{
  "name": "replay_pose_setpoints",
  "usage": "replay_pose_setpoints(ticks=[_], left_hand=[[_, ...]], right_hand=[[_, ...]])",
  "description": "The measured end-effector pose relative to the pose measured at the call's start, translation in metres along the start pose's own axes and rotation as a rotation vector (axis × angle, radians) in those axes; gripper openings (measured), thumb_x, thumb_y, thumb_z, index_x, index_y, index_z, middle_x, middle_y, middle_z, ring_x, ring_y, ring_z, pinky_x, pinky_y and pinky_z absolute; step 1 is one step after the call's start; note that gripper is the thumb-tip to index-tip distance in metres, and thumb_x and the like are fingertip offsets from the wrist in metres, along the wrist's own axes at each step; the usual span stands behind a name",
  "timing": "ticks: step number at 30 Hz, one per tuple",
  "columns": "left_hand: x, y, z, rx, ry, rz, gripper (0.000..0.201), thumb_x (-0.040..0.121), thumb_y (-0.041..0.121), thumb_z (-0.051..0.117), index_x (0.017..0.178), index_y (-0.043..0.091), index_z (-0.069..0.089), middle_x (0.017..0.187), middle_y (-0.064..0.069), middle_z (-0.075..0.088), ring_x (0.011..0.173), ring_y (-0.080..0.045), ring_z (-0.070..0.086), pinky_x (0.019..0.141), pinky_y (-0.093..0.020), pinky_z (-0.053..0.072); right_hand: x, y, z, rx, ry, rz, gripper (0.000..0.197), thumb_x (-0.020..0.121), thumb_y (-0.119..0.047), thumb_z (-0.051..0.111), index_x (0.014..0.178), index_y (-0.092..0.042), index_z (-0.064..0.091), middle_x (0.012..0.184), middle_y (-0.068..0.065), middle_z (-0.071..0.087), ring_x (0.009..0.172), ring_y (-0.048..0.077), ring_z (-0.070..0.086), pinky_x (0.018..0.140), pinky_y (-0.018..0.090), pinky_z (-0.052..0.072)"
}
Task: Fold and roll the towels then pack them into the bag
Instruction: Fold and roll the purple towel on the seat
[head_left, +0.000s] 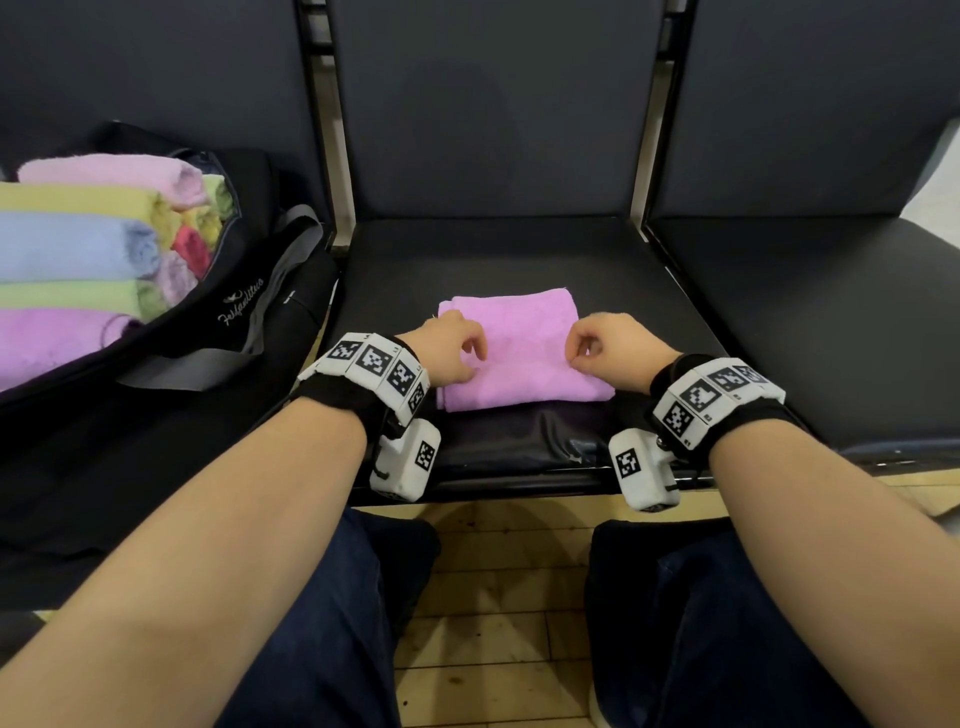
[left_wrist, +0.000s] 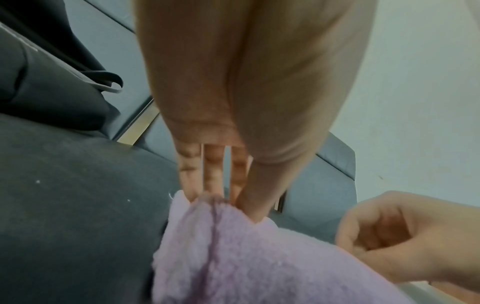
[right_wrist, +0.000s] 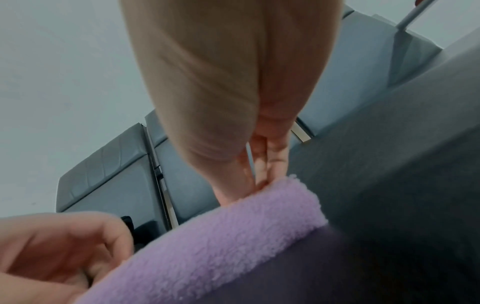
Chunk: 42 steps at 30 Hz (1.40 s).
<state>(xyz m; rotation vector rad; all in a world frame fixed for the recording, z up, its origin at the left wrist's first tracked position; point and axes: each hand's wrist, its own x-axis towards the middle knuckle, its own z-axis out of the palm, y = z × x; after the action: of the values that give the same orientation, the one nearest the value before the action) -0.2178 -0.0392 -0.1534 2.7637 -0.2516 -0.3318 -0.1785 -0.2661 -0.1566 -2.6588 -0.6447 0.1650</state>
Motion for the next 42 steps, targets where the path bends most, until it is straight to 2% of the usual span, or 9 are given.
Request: replay_pose_setpoints(ticks=[4,9,12,19,23,27,33,38,42], left_hand=[[-0.003,0.003,-0.005,0.002,-0.012,0.016,0.026,0.088,0.005,0.050,0.103,0.014,0.070,0.108,0.002,0.066,0.090,-0.012,0.054,0.078,-0.016,0.038],[-0.005,0.000,-0.005,0.008,-0.071,-0.053,0.028,0.081,0.038,0.069,0.105,0.024,0.066,0.100,0.009,0.063,0.095,-0.013,0.059,0.086,-0.024,0.046],[-0.007,0.002,-0.002,0.073,-0.157,-0.058,0.047,0.074,0.031,0.078,0.116,0.023,0.057,0.112,0.004,0.053,0.099,-0.020,0.058,0.090,-0.033,0.049],[-0.003,0.010,-0.003,-0.014,-0.130,-0.156,0.030,0.091,0.024,0.049,0.120,0.015,0.048,0.099,-0.009,0.066,0.086,-0.021,0.058,0.073,-0.028,0.046],[0.001,0.013,-0.001,-0.160,-0.095,-0.213,0.016,0.095,0.018,0.038,0.109,0.013,0.043,0.102,-0.014,0.067,0.084,-0.026,0.059,0.070,-0.032,0.042],[0.001,0.012,0.003,-0.285,-0.161,-0.245,0.005,0.093,0.014,0.035,0.096,0.016,0.038,0.046,-0.009,0.061,0.045,-0.020,0.056,0.046,-0.023,0.042],[0.003,0.003,-0.001,-0.031,-0.095,-0.096,0.013,0.088,0.018,0.055,0.100,0.020,0.053,0.105,-0.001,0.048,0.095,-0.018,0.047,0.090,-0.030,0.042],[-0.004,0.005,-0.004,-0.104,0.003,0.074,0.027,0.085,-0.003,0.048,0.092,0.016,0.066,0.095,0.007,0.055,0.074,-0.005,0.048,0.068,-0.014,0.038],[-0.005,0.009,-0.005,-0.039,-0.016,0.002,0.017,0.090,0.030,0.056,0.099,0.020,0.067,0.097,0.006,0.065,0.087,-0.013,0.061,0.080,-0.022,0.042]], right_hand=[[-0.004,-0.007,-0.004,0.027,-0.083,0.085,0.018,0.083,-0.009,0.059,0.095,-0.011,0.072,0.086,-0.003,0.065,0.085,0.014,0.060,0.080,0.021,0.044],[-0.005,-0.007,-0.003,-0.116,-0.257,0.141,0.044,0.076,-0.010,0.069,0.116,-0.022,0.059,0.108,-0.006,0.054,0.098,0.014,0.049,0.094,0.029,0.040],[-0.004,-0.005,-0.001,-0.093,-0.252,0.104,0.043,0.078,-0.001,0.063,0.118,-0.015,0.057,0.117,0.002,0.056,0.097,0.016,0.048,0.081,0.023,0.037],[-0.001,-0.006,-0.001,0.013,-0.223,0.166,0.027,0.092,-0.011,0.045,0.119,-0.013,0.046,0.111,0.018,0.060,0.087,0.027,0.050,0.075,0.028,0.037],[0.000,-0.006,0.001,0.023,-0.216,0.245,0.027,0.099,-0.016,0.033,0.121,-0.012,0.048,0.120,0.016,0.057,0.102,0.027,0.050,0.085,0.029,0.036],[-0.002,-0.005,-0.001,0.022,-0.241,0.263,0.024,0.099,-0.022,0.037,0.111,-0.013,0.055,0.121,0.010,0.056,0.111,0.026,0.050,0.086,0.026,0.035],[-0.002,0.001,-0.004,0.077,-0.097,0.105,0.013,0.084,-0.011,0.060,0.096,-0.018,0.059,0.099,0.001,0.059,0.083,0.017,0.054,0.074,0.024,0.041],[-0.006,-0.006,-0.009,0.099,-0.047,0.008,0.025,0.083,0.000,0.055,0.087,-0.019,0.072,0.083,-0.010,0.060,0.076,0.008,0.056,0.076,0.018,0.041],[-0.012,-0.007,-0.013,0.093,-0.151,0.126,0.030,0.082,-0.017,0.065,0.110,-0.023,0.070,0.096,-0.008,0.062,0.097,0.011,0.057,0.085,0.019,0.040]])
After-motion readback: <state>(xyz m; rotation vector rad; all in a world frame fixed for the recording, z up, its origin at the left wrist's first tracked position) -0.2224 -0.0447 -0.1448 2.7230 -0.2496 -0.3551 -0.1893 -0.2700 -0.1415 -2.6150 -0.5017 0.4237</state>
